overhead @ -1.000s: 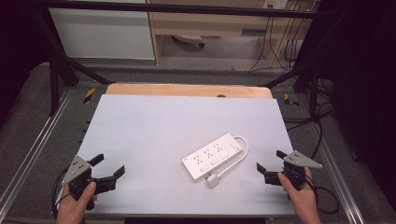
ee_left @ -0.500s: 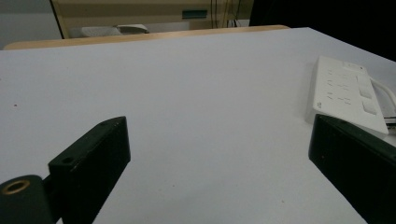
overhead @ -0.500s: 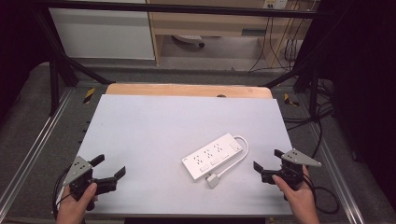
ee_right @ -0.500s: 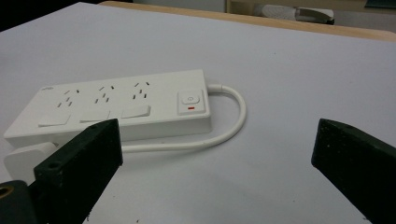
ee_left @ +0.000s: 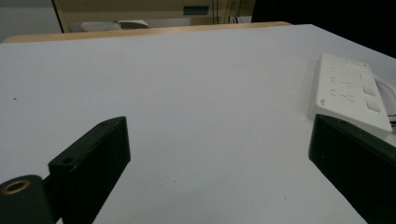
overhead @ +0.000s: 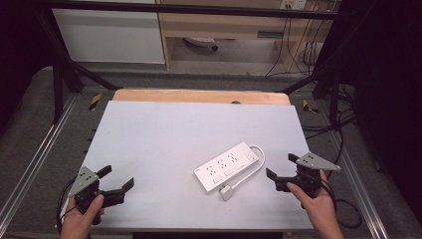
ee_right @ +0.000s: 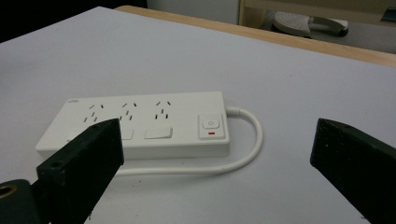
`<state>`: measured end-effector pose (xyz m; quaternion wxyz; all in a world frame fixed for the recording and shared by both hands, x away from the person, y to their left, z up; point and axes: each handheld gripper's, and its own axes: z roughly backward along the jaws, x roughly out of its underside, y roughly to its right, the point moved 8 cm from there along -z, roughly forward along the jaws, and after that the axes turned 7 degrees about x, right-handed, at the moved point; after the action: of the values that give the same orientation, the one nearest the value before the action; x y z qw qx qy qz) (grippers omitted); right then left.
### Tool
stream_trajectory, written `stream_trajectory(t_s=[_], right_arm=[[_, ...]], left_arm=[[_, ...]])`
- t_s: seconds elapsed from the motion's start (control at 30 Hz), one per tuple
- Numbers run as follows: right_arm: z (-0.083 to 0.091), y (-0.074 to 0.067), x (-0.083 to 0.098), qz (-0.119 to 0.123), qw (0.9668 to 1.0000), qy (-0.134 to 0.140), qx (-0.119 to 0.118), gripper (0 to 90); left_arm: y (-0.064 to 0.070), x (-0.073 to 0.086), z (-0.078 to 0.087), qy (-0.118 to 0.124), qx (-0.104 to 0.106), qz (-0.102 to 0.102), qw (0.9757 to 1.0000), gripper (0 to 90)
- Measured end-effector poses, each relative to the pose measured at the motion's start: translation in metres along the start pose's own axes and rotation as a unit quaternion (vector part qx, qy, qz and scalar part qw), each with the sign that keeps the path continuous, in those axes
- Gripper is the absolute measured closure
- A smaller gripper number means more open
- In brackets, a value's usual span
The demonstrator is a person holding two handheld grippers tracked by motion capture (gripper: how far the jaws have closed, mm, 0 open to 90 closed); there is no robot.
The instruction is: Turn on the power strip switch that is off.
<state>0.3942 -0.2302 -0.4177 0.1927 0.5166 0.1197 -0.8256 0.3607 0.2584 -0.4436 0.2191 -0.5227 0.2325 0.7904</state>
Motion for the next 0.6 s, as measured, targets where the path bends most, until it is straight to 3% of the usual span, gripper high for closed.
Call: stream_trajectory(t_s=[0.1, 0.23, 0.6], right_arm=[[-0.003, 0.0, -0.006, 0.008, 1.0, 0.0, 0.002, 3.1], [-0.006, 0.002, -0.018, 0.016, 0.9995, -0.001, 0.026, 2.8], [-0.01, -0.006, -0.028, 0.015, 0.9999, -0.001, -0.003, 3.4]], left_arm=[[0.0, 0.0, 0.0, 0.0, 0.001, 0.0, 1.0, 5.5], [0.0, 0.0, 0.0, -0.002, 0.001, -0.001, 1.0, 5.5], [0.001, 0.001, -0.001, -0.006, 0.001, -0.002, 1.0, 5.5]])
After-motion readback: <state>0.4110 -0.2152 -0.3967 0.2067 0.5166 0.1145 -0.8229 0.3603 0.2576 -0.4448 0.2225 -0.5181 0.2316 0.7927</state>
